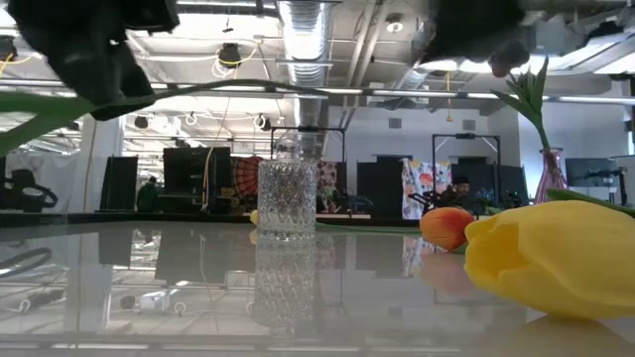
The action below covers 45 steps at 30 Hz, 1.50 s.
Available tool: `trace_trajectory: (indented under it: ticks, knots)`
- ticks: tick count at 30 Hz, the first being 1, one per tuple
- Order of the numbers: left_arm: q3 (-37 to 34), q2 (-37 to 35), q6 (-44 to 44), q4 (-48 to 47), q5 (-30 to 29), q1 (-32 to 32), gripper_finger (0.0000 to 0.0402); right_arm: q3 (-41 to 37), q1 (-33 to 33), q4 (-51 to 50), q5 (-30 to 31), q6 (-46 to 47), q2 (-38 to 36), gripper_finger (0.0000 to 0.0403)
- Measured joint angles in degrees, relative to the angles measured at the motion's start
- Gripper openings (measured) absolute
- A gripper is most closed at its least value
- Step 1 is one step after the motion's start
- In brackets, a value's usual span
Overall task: Sort flowers into vase by color
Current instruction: Put the red flower into the violet vase
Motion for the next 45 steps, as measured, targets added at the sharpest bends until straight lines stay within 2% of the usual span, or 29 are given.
trace_trajectory:
  ticks: [3, 7, 12, 21, 33, 37, 45]
  knots:
    - [0.2, 0.4, -5.5, 0.9, 2.1, 2.1, 0.0002, 2.9, -2.0, 1.6, 3.3, -12.8, -0.1, 0.0172]
    - [0.1, 0.4, -10.3, 1.3, 2.2, 4.1, 0.0002, 5.7, -4.1, 4.1, 4.3, -29.7, -0.1, 0.0165]
    - [0.1, 0.4, -17.2, 2.1, 2.4, 5.9, 0.0002, 6.5, -7.4, 4.9, 7.1, -40.4, -0.1, 0.0164]
    - [0.1, 0.4, -15.9, 9.2, 7.0, 9.9, 0.0002, 6.5, -14.3, 3.8, 7.0, -47.5, -0.1, 0.0164]
    - [0.1, 0.4, -11.7, 9.3, 10.0, 17.7, 0.0002, 6.5, -15.7, -0.4, 8.4, -56.1, 0.0, 0.0164]
    - [0.1, 0.4, -11.5, 9.4, 11.4, 19.2, 0.0002, 6.5, -17.2, -1.5, 11.1, -58.6, 0.0, 0.0164]
    - [0.1, 0.4, -11.0, 9.5, 12.6, 20.5, 0.0002, 6.5, -19.9, -5.0, 11.1, -59.3, 0.0, 0.0164]
